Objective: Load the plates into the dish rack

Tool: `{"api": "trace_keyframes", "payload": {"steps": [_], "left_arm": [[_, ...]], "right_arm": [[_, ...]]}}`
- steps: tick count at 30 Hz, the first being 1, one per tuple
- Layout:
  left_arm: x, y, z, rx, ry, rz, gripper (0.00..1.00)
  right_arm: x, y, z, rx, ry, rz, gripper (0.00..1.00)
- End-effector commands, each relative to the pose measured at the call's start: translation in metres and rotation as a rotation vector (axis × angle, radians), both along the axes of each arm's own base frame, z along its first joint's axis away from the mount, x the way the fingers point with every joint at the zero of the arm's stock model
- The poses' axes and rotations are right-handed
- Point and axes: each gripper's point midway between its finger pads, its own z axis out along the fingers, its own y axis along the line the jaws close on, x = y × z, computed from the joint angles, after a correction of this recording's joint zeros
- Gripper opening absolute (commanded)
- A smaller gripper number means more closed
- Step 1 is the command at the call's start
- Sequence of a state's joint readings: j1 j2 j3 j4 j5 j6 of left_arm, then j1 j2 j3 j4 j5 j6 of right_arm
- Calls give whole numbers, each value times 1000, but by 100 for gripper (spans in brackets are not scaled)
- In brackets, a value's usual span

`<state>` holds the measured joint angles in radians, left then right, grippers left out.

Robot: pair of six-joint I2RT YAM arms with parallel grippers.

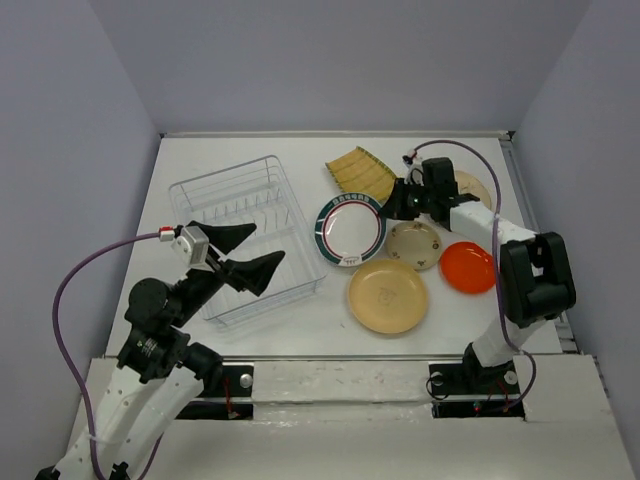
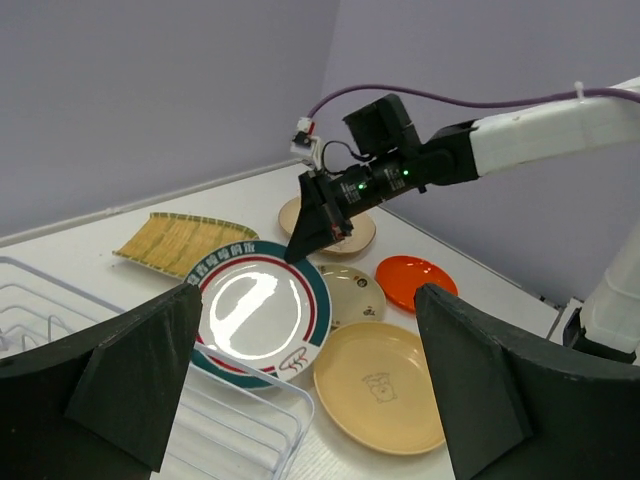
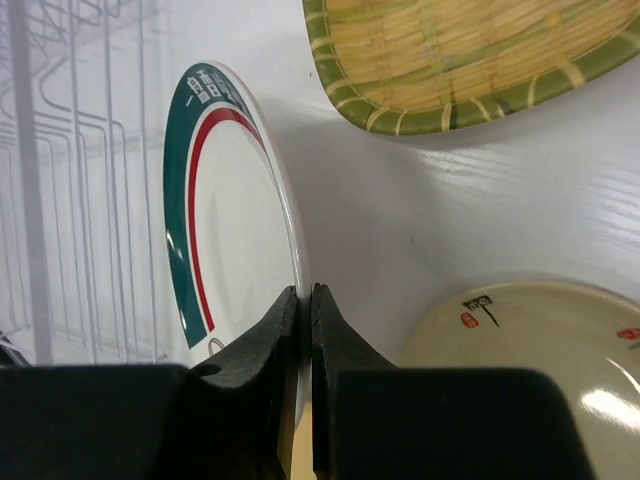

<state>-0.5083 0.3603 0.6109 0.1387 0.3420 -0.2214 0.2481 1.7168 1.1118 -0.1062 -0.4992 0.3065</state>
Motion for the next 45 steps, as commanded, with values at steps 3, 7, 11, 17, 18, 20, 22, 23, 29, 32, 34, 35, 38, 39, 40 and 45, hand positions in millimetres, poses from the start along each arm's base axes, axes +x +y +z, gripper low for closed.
{"api": "trace_keyframes", "payload": {"steps": [3,7,11,17,18,20,22,23,29,32,34,35,38,39,40,45], "left_arm": [[-5,10,29,-63,-71,34,99],[3,24,31,-96,-45,123,99],[25,72,30,-166,33,409,99],[21,141,27,-291,95,736,99],[19,151,27,-316,99,782,99],[16,165,24,-379,131,844,99],[14,185,20,-448,155,949,99],[12,195,17,-501,170,997,99],[10,198,14,-550,186,1004,99],[10,195,15,-547,184,989,99],[10,194,17,-547,180,977,99],[9,194,17,-548,179,973,99],[9,193,18,-546,175,967,99],[9,193,18,-549,174,965,99],[8,193,18,-550,173,966,99],[9,192,18,-543,174,964,99]], "right_arm": [[11,-21,112,-54,-249,-161,7],[20,-40,181,-203,-382,-353,7],[14,-21,232,-269,-470,-448,7],[12,33,261,-297,-545,-569,7],[14,56,262,-297,-555,-556,7],[24,75,247,-356,-558,-572,7],[24,99,263,-334,-592,-575,7],[31,113,246,-374,-585,-556,7],[44,140,252,-423,-630,-580,7],[46,145,248,-449,-639,-585,7],[47,153,239,-471,-640,-573,7],[49,155,233,-480,-635,-564,7],[47,163,220,-501,-629,-546,7],[46,170,211,-517,-626,-528,7],[44,175,207,-524,-625,-517,7],[43,197,179,-565,-619,-455,7]]}}
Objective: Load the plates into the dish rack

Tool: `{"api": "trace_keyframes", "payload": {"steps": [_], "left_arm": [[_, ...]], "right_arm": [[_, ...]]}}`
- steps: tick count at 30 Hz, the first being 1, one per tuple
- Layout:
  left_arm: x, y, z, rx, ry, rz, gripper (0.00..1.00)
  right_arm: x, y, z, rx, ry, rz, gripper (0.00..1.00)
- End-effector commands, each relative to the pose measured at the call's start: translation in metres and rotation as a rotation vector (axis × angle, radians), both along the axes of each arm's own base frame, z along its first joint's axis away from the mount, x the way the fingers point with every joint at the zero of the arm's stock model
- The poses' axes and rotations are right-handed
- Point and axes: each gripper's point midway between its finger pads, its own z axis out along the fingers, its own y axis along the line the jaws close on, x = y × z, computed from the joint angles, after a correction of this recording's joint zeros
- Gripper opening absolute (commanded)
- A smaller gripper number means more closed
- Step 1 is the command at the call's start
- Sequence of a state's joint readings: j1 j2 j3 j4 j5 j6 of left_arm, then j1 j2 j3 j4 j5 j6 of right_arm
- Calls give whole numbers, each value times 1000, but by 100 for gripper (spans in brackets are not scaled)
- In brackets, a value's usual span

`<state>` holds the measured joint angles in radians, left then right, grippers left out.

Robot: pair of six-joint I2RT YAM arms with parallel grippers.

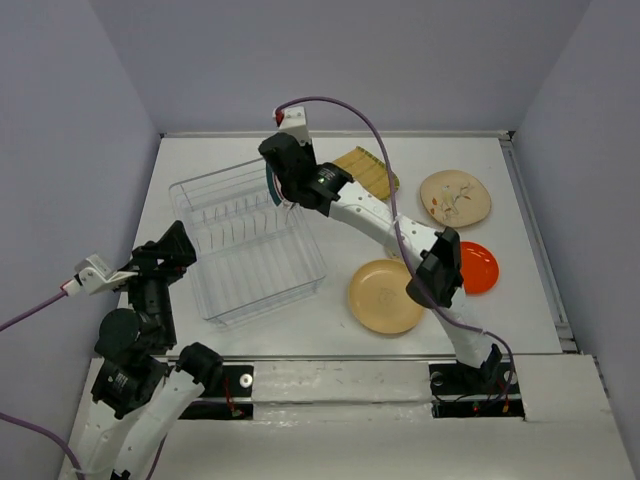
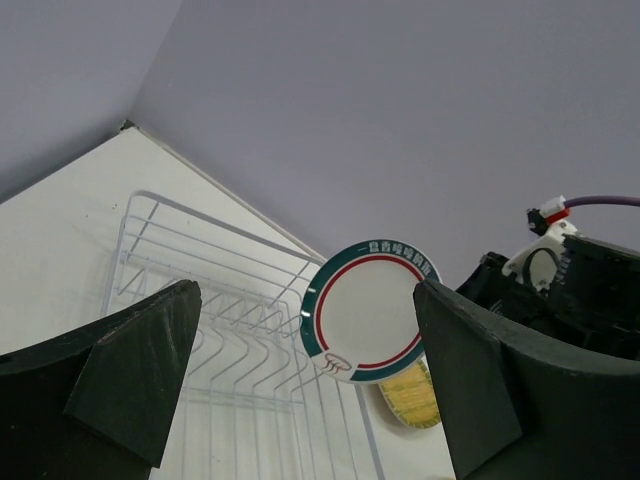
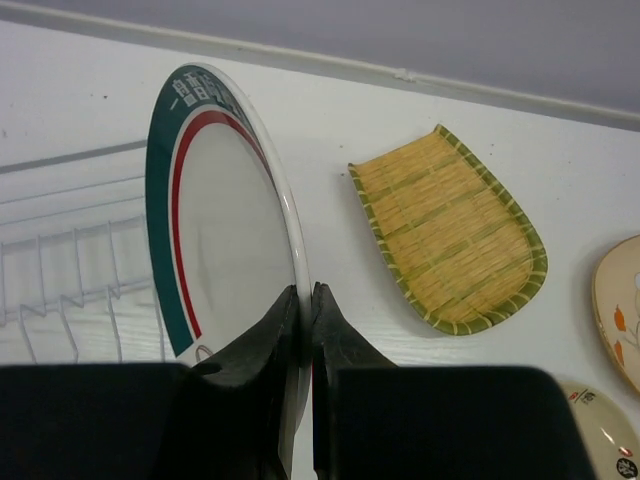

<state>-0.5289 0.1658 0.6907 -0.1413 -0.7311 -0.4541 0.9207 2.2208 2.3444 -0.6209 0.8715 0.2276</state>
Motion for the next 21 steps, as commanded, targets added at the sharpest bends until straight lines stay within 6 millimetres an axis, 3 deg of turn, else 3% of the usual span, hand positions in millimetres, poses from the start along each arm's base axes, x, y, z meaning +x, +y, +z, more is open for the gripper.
{"api": "trace_keyframes", "payload": {"steps": [1,8,13,15,20,21], "left_arm": [[-5,9,15,-51,-52,32,99],[-4,7,14,-43,-50,27,99],[-3,6,14,-39,-49,23,99],[-2,5,14,-37,-47,19,99],[0,3,13,-31,-42,15,99],[1,1,12,-26,-37,11,99]], "right_arm": [[-5,27,6,12,-48,21,7],[-13,47,-10,-98,-62,38,7],[-16,64,-21,-85,-43,98,7],[-19,69,-19,-89,-54,105,26],[-22,70,-5,-53,-68,126,48],[-26,68,8,-13,-72,137,52]]}}
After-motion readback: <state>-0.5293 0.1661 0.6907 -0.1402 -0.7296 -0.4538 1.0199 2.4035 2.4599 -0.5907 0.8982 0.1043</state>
